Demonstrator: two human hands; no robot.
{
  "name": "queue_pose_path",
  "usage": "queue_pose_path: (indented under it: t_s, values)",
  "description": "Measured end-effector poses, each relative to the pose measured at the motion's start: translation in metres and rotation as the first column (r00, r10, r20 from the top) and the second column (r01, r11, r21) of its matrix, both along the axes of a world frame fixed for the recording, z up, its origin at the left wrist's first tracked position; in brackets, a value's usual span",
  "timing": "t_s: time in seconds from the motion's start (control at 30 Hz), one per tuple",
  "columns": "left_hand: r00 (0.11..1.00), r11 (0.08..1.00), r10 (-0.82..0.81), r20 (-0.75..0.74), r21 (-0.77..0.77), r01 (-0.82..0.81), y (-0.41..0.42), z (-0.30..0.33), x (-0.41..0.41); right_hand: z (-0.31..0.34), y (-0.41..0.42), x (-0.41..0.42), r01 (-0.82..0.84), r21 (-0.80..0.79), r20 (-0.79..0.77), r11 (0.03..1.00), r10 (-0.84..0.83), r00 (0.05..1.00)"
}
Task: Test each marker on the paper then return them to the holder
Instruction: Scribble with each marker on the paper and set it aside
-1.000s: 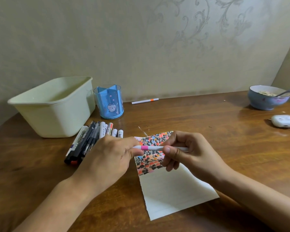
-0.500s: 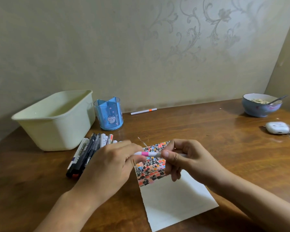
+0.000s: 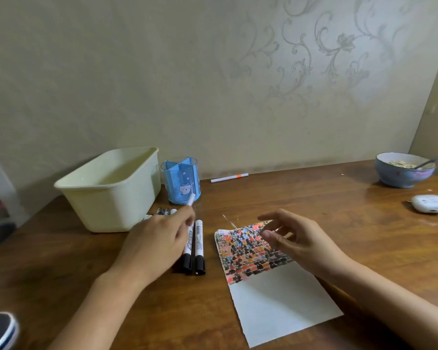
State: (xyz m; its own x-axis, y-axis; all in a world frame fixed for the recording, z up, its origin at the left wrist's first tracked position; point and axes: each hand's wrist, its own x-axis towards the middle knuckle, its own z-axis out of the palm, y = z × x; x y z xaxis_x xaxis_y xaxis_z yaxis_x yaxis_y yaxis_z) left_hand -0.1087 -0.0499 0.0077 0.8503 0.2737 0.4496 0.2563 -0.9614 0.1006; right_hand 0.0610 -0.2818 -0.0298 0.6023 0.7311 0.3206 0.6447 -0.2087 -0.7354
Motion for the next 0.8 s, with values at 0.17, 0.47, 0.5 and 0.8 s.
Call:
queue_pose_path:
  t_s: [0.17, 0.47, 0.5, 0.8]
  values:
    - [0.973, 0.967, 0.231, 0.012, -0.110, -0.229, 0.025, 0.003, -0.007, -0.002, 0.003, -0.001, 0.032, -0.025, 0.054, 0.999, -0.031, 0.998]
    - [0.985, 0.975, 0.159, -0.059, -0.149, -0.166, 0.022, -0.004, -0.007, -0.004, 0.009, -0.002, 0.049, -0.101, 0.107, 0.994, -0.038, 0.994]
    - [0.987, 0.978, 0.148, -0.061, -0.141, -0.156, 0.023, -0.005, -0.006, -0.003, 0.011, -0.001, 0.044, -0.128, 0.121, 0.991, -0.028, 0.992]
    - [0.995, 0.996, 0.088, 0.042, -0.038, -0.086, 0.020, -0.016, 0.004, 0.013, 0.070, 0.061, 0.123, -0.255, 0.373, 0.959, -0.020, 0.928]
